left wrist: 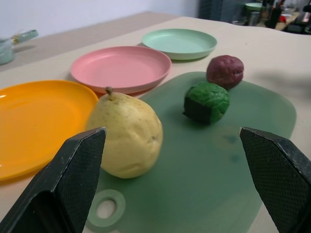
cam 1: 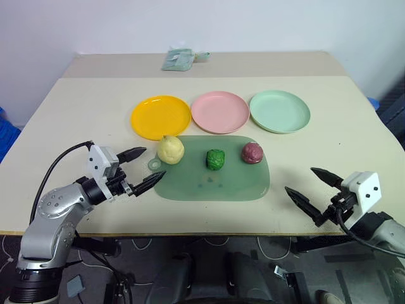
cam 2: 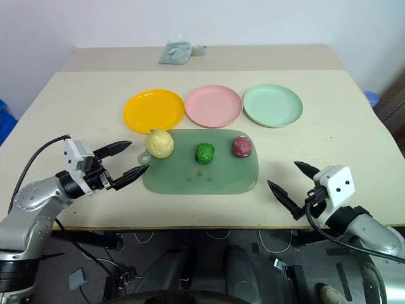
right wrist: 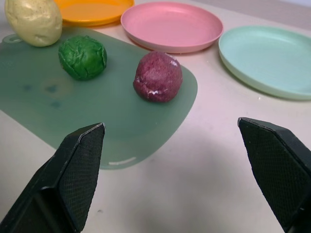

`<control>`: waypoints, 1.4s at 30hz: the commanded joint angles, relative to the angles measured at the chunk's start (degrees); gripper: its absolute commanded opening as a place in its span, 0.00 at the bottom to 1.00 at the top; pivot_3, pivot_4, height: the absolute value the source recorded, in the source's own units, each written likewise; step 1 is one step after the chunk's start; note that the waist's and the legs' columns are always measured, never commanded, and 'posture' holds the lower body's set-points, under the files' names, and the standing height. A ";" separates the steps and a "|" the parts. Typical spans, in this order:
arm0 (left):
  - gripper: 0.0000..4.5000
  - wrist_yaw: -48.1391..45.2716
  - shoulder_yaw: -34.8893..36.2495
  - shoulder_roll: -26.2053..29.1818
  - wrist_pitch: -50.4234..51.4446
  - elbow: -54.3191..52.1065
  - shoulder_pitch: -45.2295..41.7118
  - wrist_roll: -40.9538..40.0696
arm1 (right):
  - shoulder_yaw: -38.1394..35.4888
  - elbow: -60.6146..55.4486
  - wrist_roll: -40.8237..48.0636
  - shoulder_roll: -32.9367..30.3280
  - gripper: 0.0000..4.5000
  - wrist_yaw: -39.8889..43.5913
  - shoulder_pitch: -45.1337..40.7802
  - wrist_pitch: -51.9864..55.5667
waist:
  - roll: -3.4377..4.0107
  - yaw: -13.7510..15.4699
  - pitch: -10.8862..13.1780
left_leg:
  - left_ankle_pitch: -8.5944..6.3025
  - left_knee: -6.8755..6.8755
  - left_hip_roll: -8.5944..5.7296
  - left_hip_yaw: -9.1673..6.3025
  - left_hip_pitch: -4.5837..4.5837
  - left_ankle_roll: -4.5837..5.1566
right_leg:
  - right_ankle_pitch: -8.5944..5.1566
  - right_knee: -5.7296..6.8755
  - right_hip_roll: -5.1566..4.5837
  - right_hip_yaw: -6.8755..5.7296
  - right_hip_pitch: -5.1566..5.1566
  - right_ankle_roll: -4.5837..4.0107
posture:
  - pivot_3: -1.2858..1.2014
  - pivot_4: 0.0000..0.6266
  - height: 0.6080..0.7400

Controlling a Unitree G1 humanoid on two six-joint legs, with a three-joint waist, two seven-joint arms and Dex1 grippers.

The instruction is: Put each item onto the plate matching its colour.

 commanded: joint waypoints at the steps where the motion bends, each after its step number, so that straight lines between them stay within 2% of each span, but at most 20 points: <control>1: 1.00 -0.39 0.39 -0.26 -2.15 1.00 -0.62 0.73 | -0.14 -0.94 -0.07 -0.88 0.99 -0.39 -0.76 -0.43 | 0.00 0.00 0.00 | 0.00 0.00 0.00 0.00 0.00 0.00 | 0.00 0.00 0.00 0.00 0.00 0.00 | 0.52 0.24 1.00; 15: 1.00 0.11 1.18 -2.12 -5.38 5.92 -0.61 2.03 | 1.32 -1.03 -0.16 -2.07 0.99 0.46 -2.80 -0.83 | 0.00 0.02 0.00 | 0.00 0.02 0.00 0.01 0.00 0.01 | 0.00 -0.01 0.00 0.00 0.00 0.00 | 0.52 0.24 1.00; 23: 1.00 4.96 1.29 -5.78 -4.76 8.50 -1.81 2.16 | 4.19 -1.82 4.14 -2.73 0.99 5.46 -7.31 -1.30 | -0.01 0.02 0.00 | 0.00 0.04 0.00 0.01 0.00 0.02 | 0.01 -0.01 0.00 -0.01 0.00 0.02 | 0.52 0.24 1.00; 32: 1.00 9.84 -2.09 -10.28 -4.60 11.73 -7.14 5.22 | 9.24 1.03 3.51 -3.93 0.99 8.82 -11.97 -2.83 | -0.04 0.04 0.00 | 0.00 0.08 -0.01 0.01 0.00 0.03 | 0.04 -0.01 0.00 -0.04 0.03 0.04 | 0.52 0.24 1.00; 42: 1.00 10.89 -4.36 -12.65 -8.31 21.86 -13.66 9.83 | 12.63 -0.40 2.02 -3.22 0.99 5.72 -13.91 -2.24 | -0.04 0.13 0.00 | 0.04 0.09 -0.01 0.01 -0.01 0.09 | 0.13 0.01 0.01 -0.05 0.01 0.19 | 0.52 0.24 1.00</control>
